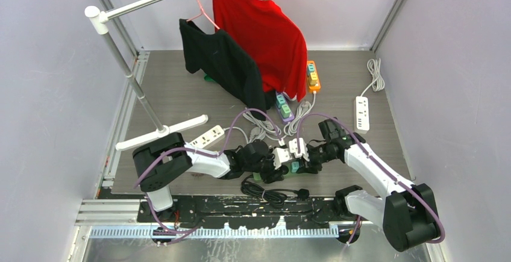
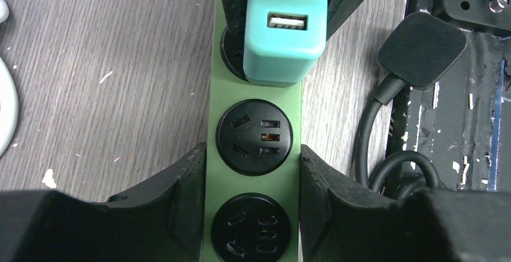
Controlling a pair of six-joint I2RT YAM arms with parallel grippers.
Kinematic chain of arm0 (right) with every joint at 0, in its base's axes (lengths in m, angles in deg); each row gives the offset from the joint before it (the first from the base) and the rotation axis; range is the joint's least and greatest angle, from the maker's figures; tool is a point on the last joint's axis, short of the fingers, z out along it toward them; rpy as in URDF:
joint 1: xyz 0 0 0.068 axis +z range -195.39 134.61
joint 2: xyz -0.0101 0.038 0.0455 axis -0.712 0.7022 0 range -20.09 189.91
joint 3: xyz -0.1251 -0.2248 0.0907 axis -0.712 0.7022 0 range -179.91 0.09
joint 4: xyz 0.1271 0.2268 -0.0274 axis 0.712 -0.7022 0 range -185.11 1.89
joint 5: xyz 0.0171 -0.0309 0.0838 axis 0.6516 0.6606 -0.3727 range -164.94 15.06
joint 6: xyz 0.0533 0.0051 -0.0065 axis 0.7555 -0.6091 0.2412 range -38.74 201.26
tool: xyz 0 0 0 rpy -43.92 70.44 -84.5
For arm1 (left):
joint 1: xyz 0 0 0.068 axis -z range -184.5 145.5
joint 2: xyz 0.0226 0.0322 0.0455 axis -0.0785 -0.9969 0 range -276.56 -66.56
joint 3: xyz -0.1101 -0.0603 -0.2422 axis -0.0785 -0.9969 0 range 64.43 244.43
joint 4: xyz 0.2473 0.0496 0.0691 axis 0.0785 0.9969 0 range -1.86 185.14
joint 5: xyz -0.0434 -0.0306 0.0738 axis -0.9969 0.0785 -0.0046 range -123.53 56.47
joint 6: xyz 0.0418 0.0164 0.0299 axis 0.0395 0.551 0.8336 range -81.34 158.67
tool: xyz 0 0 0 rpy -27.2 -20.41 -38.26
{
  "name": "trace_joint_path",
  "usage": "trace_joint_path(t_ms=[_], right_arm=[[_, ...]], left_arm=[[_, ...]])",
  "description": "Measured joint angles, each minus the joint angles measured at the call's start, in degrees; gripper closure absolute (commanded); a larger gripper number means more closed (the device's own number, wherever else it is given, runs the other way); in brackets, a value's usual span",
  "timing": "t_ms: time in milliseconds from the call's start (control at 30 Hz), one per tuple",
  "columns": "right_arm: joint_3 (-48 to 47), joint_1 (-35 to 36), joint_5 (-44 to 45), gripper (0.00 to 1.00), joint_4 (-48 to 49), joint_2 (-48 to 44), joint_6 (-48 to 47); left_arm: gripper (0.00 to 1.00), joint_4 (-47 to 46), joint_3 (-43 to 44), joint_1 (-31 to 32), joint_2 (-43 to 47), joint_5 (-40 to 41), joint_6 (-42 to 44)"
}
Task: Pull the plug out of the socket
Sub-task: Remove the plug from the socket.
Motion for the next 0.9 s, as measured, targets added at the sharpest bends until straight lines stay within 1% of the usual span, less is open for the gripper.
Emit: trace_joint_path(t_ms=[133, 267, 367, 500, 567, 667, 733, 800, 900], right_arm=[[0.00, 0.09, 0.61, 0.91, 2.27, 0.02, 6.43], [0.00, -1.25, 0.72, 0.92, 3.04, 0.02, 8.83], [-0.35, -3.67, -0.96, 0.93, 1.18, 0.04, 5.18], [-2.64, -4.90, -1.73, 0.93, -6.05, 0.94, -7.04], [-2.89, -4.81, -2.21, 0.92, -9.11, 1.16, -13.44], [-2.89, -2.80, -2.12, 0.91, -11.13, 1.18, -18.12], [-2.91, -1.64, -1.44, 0.91, -11.17, 1.20, -18.82], [-3.13, -1.14, -0.87, 0.92, -10.58, 1.29, -17.62], [-3.21, -0.70, 0.11, 0.92, -7.74, 1.49, -10.78]], left_arm=[[1.00, 0.04, 0.11, -0.04, -0.09, 0.02, 0.00], [1.00, -0.20, 0.11, -0.22, -0.09, 0.11, 0.04], [1.00, -2.14, -0.37, -0.31, -0.11, 0.63, 0.09], [1.00, -4.44, -0.90, -0.20, -0.11, 1.09, 0.00], [1.00, -4.57, -0.90, 0.17, -0.24, 1.07, 0.00], [1.00, -4.24, -0.68, 0.66, -0.74, 0.79, 0.20], [1.00, -3.50, -0.26, 0.74, -0.87, 0.63, 0.42], [1.00, -2.80, 0.11, 0.74, -0.92, 0.59, 0.46], [1.00, -2.29, 0.44, 0.50, -1.09, 0.66, 0.07]])
